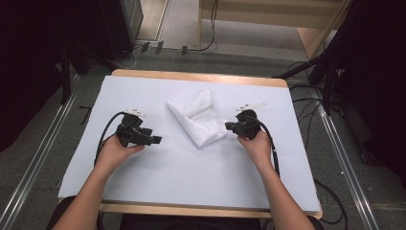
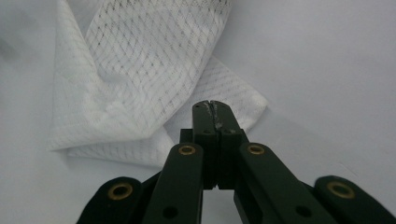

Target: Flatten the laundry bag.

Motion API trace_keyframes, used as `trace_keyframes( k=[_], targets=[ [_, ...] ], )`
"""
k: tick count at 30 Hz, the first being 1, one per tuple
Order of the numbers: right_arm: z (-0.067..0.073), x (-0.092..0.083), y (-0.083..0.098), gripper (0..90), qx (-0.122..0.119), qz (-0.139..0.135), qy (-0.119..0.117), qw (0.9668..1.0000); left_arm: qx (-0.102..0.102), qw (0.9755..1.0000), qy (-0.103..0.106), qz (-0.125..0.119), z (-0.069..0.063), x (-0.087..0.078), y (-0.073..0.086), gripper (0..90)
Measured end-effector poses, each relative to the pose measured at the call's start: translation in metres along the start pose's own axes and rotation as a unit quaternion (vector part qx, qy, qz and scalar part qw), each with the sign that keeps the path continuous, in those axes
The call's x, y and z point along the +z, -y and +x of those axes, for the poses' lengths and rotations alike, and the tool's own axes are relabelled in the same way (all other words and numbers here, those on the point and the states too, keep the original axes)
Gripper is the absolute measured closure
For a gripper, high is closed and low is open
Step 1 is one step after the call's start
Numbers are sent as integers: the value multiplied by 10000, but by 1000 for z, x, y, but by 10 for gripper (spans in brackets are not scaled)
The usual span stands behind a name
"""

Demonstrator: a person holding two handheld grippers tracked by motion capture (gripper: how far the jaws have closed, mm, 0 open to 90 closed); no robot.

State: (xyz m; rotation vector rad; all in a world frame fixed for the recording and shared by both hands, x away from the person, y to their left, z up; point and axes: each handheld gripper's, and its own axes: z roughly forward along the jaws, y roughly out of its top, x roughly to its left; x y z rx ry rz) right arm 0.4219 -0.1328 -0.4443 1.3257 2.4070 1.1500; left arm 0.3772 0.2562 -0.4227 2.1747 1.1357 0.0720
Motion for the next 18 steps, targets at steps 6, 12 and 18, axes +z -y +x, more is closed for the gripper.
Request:
trace_keyframes(
  k=[6, 12, 18],
  targets=[
    [-2, 11, -7, 900, -24, 52, 23, 10000, 2, 10000, 3, -30, 0, -1, 0, 395],
    [-5, 24, -5, 900, 3, 151, -67, 9999, 27, 10000, -21, -39, 0, -1, 0, 396],
    [-1, 34, -3, 900, -111, 308, -88, 9994, 21, 10000, -33, -54, 0, -2, 1, 396]
  ],
)
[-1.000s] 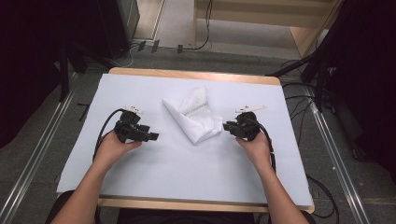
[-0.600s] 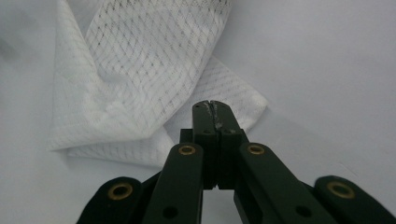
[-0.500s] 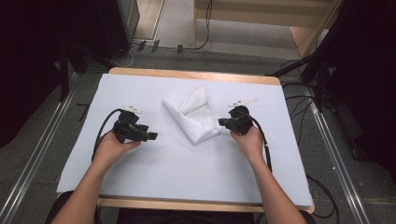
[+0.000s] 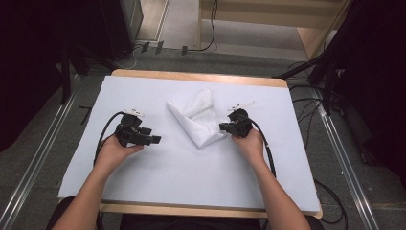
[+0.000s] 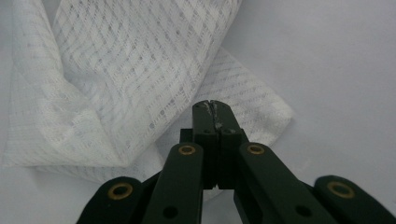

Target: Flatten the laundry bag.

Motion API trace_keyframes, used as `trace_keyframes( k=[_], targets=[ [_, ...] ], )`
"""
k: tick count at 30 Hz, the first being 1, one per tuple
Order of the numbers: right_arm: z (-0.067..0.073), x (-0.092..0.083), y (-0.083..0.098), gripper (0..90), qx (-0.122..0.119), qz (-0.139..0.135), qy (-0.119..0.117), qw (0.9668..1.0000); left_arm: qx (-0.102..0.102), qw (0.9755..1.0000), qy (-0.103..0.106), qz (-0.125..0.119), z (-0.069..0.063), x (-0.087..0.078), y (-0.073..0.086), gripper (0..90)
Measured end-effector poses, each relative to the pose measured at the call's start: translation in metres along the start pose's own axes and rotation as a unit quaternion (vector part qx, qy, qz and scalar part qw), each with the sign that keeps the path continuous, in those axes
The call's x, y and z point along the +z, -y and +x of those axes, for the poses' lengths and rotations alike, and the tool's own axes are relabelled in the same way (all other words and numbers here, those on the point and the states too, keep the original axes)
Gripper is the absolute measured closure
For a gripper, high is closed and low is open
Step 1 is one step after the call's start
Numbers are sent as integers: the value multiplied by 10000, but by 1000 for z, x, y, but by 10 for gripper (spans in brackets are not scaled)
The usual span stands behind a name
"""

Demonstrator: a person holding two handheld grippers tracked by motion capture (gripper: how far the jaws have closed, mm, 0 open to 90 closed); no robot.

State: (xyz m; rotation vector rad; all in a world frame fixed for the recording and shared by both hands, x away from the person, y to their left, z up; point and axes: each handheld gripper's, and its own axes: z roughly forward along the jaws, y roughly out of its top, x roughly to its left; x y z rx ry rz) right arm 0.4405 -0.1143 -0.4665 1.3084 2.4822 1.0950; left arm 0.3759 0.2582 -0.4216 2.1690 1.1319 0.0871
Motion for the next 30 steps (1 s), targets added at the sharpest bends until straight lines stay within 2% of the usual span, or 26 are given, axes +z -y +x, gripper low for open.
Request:
trace_keyframes(
  k=[9, 13, 21, 30],
  targets=[
    [1, 4, 0, 900, -25, 11, -93, 10000, -18, 10000, -44, 3, 3, -3, 2, 395],
    [5, 0, -4, 900, -56, -101, -166, 9998, -57, 10000, -69, -4, 4, -4, 4, 395],
    [19, -9, -12, 900, -235, -305, -307, 9988, -113, 9999, -101, -40, 7, -9, 6, 395],
    [34, -13, -18, 900, -391, -395, -450, 9974, -170, 9998, -126, -47, 11, -12, 8, 393]
  ],
)
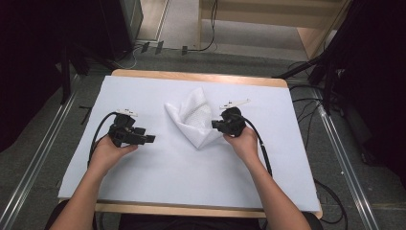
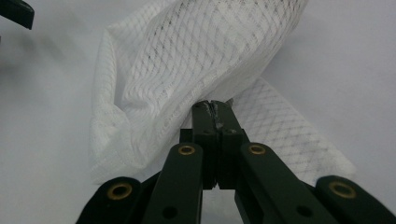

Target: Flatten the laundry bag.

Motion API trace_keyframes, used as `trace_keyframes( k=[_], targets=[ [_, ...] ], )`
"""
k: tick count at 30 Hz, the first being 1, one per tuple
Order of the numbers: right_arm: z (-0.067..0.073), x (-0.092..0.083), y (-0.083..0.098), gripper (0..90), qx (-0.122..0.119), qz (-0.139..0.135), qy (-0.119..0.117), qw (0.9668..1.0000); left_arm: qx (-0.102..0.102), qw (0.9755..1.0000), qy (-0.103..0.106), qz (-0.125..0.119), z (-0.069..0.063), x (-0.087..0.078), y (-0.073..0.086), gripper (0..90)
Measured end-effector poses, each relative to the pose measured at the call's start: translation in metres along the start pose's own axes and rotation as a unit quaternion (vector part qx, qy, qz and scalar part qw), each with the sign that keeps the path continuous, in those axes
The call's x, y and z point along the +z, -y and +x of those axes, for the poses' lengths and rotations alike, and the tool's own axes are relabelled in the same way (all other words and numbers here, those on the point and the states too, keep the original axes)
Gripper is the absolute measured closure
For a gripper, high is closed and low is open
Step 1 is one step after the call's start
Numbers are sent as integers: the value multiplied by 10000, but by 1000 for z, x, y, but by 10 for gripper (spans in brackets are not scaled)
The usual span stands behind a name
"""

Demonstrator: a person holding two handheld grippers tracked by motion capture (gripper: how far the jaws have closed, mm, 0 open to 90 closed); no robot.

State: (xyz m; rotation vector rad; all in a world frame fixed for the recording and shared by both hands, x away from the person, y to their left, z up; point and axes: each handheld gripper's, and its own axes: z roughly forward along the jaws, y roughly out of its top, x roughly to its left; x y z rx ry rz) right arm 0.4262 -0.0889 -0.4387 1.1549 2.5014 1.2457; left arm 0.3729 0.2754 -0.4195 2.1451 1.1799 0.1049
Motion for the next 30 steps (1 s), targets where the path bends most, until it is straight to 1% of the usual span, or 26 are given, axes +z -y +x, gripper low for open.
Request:
trace_keyframes(
  k=[2, 5, 10, 13, 16, 19, 24, 30],
  targets=[
    [2, 0, -1, 900, -35, -29, -57, 10000, -10, 10000, 3, -6, 1, -1, 0, 392],
    [7, 0, -3, 900, -23, -19, -133, 9999, -52, 10000, -29, -30, 3, -3, 1, 391],
    [18, 1, -6, 900, -163, -38, -219, 9996, -113, 9999, -61, -71, 7, -6, 2, 391],
    [25, 3, -7, 900, -212, -1, -296, 9993, -127, 9999, -71, -89, 8, -7, 3, 391],
    [32, 6, -8, 900, -318, 24, -352, 9989, -141, 9998, -77, -93, 10, -9, 3, 390],
    [39, 9, -8, 900, -368, 56, -427, 9984, -193, 9997, -94, -126, 13, -11, 4, 389],
    [47, 13, -8, 900, -462, 118, -482, 9977, -276, 9993, -146, -182, 19, -16, 6, 387],
    [57, 18, -7, 900, -522, 198, -605, 9966, -347, 9990, -162, -238, 24, -20, 7, 387]
  ],
)
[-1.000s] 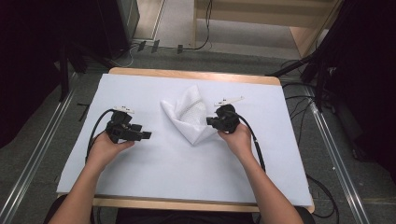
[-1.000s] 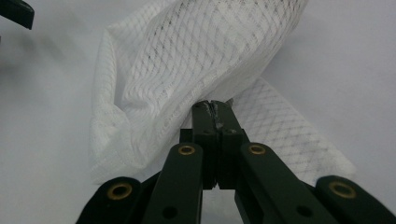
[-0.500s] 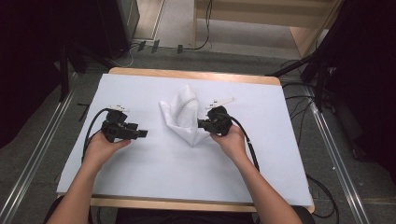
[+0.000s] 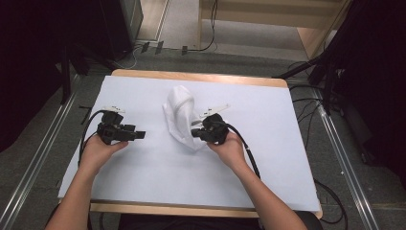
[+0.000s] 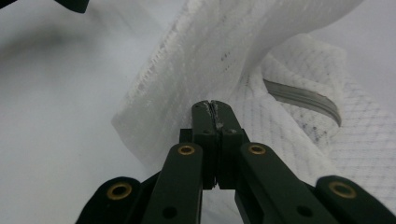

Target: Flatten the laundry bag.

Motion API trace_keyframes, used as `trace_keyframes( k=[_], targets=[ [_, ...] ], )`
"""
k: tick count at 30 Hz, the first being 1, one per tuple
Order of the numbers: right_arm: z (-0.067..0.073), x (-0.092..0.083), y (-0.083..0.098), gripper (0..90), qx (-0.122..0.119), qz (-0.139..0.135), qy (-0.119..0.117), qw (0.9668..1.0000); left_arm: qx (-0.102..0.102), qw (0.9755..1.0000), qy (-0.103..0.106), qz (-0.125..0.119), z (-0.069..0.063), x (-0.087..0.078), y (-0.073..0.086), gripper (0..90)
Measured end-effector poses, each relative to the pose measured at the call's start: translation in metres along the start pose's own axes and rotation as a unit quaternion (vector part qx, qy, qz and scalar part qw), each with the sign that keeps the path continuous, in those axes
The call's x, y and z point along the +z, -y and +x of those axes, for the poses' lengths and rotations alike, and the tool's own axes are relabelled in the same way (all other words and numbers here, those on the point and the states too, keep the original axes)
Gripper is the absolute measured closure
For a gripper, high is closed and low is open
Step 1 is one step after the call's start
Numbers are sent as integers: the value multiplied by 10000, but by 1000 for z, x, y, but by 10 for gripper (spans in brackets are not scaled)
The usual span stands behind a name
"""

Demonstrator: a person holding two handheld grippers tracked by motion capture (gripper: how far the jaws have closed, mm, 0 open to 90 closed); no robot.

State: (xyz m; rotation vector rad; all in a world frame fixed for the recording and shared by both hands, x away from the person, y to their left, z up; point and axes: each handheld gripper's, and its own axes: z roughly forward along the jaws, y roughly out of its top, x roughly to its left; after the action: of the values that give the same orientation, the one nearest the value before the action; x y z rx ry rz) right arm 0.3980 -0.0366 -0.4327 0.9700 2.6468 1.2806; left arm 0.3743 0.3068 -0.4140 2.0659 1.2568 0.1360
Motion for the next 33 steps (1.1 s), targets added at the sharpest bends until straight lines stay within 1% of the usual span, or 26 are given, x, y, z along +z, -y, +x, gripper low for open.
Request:
trace_keyframes(
  k=[5, 7, 11, 13, 15, 18, 22, 24, 26, 28, 29, 30, 33],
  targets=[
    [6, 4, 0, 900, -55, 55, -45, 10000, -36, 10000, -21, -38, 3, -2, 1, 387],
    [7, 4, 0, 900, -115, 62, -56, 9999, -46, 10000, -34, -40, 4, -3, 1, 386],
    [6, 0, 0, 900, -104, 43, -42, 9999, -63, 9999, -42, -76, 5, -5, 1, 386],
    [5, -2, 0, 896, -61, 22, -15, 10000, -85, 9999, -36, -99, 6, -4, 1, 384],
    [2, -4, 0, 892, -75, 15, 12, 10000, -74, 9999, -65, -100, 7, -4, 0, 381],
    [-1, -7, 2, 874, -11, -4, 42, 10000, -63, 9999, -102, -121, 10, -3, 0, 368],
    [-4, -11, 2, 850, 3, -31, 91, 10000, -86, 9997, -86, -190, 17, -3, 0, 356],
    [-6, -12, 3, 840, 16, -29, 115, 9999, -107, 9997, -59, -190, 22, 1, 0, 331],
    [-8, -14, 4, 834, 58, -43, 136, 9999, -116, 9997, -28, -194, 26, 5, 0, 326],
    [-12, -15, 5, 827, 46, -47, 196, 9998, -158, 9997, -8, -188, 31, 10, -1, 314],
    [-13, -16, 5, 824, 105, -44, 207, 9997, -177, 9997, -25, -155, 33, 11, -1, 309],
    [-14, -17, 6, 823, 100, -39, 225, 9997, -222, 9996, -56, -139, 34, 13, -1, 301],
    [-18, -20, 8, 817, 162, -57, 264, 9995, -234, 9996, -116, -121, 38, 17, -1, 280]
  ],
)
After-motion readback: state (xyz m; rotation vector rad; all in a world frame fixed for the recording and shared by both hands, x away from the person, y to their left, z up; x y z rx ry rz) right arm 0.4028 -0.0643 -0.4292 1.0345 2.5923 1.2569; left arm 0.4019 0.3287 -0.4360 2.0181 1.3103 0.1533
